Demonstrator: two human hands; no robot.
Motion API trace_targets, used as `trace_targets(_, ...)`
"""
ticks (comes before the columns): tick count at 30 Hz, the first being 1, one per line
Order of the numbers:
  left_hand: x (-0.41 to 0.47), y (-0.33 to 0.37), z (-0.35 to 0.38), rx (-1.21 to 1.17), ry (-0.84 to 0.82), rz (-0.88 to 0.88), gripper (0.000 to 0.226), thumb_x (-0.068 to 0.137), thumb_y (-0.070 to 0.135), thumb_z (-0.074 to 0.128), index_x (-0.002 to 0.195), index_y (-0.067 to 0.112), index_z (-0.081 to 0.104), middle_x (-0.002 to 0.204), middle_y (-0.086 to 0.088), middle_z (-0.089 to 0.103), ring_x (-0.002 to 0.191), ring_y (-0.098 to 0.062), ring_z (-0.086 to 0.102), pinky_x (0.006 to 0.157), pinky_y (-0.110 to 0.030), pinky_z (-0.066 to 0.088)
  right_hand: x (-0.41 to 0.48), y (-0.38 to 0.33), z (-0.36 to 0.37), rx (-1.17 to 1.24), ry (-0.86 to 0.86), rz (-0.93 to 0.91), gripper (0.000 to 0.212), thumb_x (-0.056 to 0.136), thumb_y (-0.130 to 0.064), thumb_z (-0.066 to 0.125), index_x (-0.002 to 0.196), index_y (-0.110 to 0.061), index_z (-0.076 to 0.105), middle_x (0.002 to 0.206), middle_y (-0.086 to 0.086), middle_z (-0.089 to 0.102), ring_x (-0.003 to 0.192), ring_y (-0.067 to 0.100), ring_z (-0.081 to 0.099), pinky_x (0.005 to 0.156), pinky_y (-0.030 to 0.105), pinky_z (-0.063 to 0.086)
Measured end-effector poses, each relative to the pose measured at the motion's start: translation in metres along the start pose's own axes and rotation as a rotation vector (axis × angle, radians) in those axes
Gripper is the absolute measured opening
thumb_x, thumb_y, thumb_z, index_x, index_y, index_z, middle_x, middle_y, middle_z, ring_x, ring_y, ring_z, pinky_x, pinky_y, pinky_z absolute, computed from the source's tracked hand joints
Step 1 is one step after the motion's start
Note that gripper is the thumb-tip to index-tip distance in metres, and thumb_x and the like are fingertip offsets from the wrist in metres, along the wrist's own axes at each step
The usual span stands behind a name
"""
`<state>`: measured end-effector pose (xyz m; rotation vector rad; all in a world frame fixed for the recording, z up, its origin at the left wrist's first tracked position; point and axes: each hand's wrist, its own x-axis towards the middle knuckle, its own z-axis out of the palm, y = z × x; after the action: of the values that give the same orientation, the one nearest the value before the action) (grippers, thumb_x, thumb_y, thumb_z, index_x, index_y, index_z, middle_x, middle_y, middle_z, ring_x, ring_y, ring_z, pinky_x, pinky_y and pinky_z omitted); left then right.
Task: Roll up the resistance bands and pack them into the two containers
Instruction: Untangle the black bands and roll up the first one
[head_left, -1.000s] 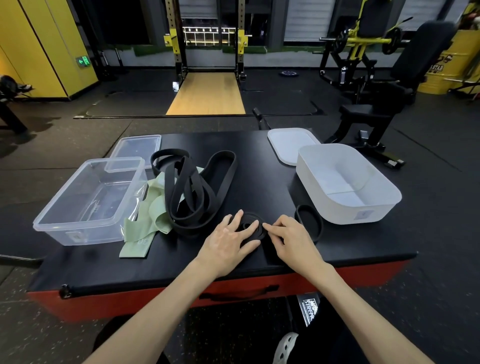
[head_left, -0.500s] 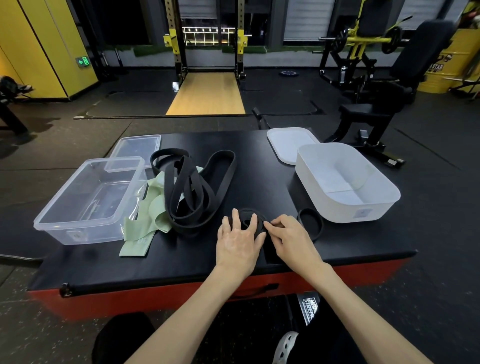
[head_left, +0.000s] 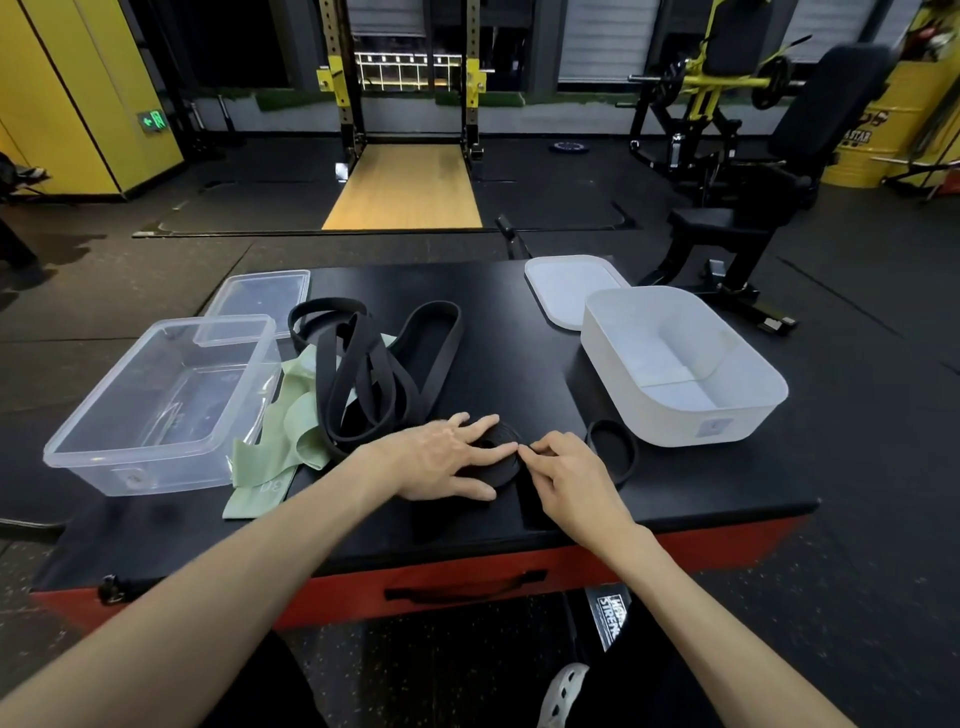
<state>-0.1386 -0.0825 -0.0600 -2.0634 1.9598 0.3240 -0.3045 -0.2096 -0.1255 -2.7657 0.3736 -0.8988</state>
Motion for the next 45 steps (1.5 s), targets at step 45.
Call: trace_targets(45, 0.003, 0.002, -0.004, 0.031, -0.021, 0.005, 0.071, 0.093, 0.064, 0.025, 0.151, 0.034, -0.002, 0.160, 0.001, -0.010, 0.147, -0.030, 0.002, 0.118, -0.044, 0.016, 0.005, -0.007, -0.010, -0.133, -0.022, 0.056, 0.009, 0.073, 0.003, 0.076, 0.073, -0.003, 0.069, 0.064, 0.005, 0.048, 0.054, 0.023, 0.046, 0.054, 0.021, 0.032)
